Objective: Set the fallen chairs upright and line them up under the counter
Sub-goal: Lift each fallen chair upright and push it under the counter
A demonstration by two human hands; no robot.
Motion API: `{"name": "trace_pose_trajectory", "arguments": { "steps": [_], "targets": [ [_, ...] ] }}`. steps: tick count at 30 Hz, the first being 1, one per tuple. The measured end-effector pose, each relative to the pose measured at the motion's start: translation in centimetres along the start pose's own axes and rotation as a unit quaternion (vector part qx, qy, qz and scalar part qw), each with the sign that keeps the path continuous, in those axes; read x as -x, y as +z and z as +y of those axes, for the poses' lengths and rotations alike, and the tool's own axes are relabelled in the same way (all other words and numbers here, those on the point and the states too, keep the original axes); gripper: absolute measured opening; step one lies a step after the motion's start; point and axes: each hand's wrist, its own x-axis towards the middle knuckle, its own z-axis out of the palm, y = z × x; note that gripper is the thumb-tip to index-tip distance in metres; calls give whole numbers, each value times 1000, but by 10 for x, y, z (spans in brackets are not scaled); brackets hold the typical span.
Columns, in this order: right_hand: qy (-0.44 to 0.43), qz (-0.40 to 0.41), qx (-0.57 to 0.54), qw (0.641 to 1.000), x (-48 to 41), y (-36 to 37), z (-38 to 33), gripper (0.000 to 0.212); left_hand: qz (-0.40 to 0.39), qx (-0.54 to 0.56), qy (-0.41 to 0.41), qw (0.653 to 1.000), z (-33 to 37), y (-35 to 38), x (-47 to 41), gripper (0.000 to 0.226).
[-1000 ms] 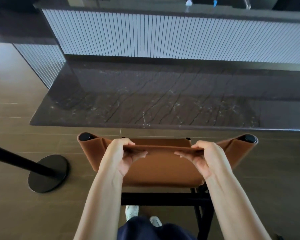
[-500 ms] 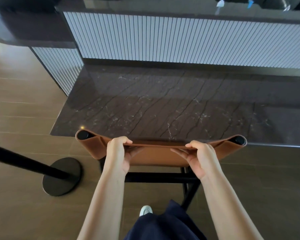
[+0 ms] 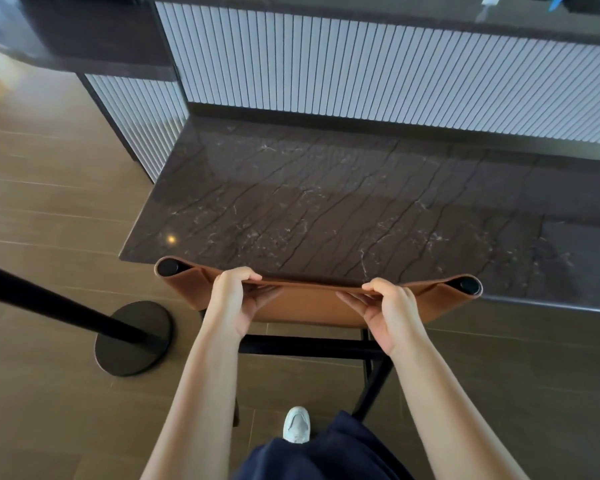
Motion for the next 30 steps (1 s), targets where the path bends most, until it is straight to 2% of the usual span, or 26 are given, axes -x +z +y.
{"name": "trace_pose_trajectory", "arguments": {
  "steps": [11, 15, 21, 23, 27, 30],
  "targets": [
    [15, 19, -2, 1000, 6, 0, 3, 24, -32, -35, -24, 999, 0, -13, 0, 11],
    [18, 37, 5, 999, 10, 0, 6, 19, -34, -77, -40, 996, -1, -20, 3, 27],
    [31, 81, 11, 996, 17, 4, 5, 24, -30, -97, -49, 994, 0, -21, 10, 3],
    [34, 82, 13, 996, 19, 3, 5, 19, -21, -95, -52, 994, -2, -22, 11, 7],
    [37, 92, 5, 995, 23, -10, 13, 34, -27, -97, -63, 993, -13, -30, 16, 17],
    [41, 95, -13, 995, 27, -17, 18, 31, -32, -111, -68, 991, -19, -38, 18, 18]
  ]
}}
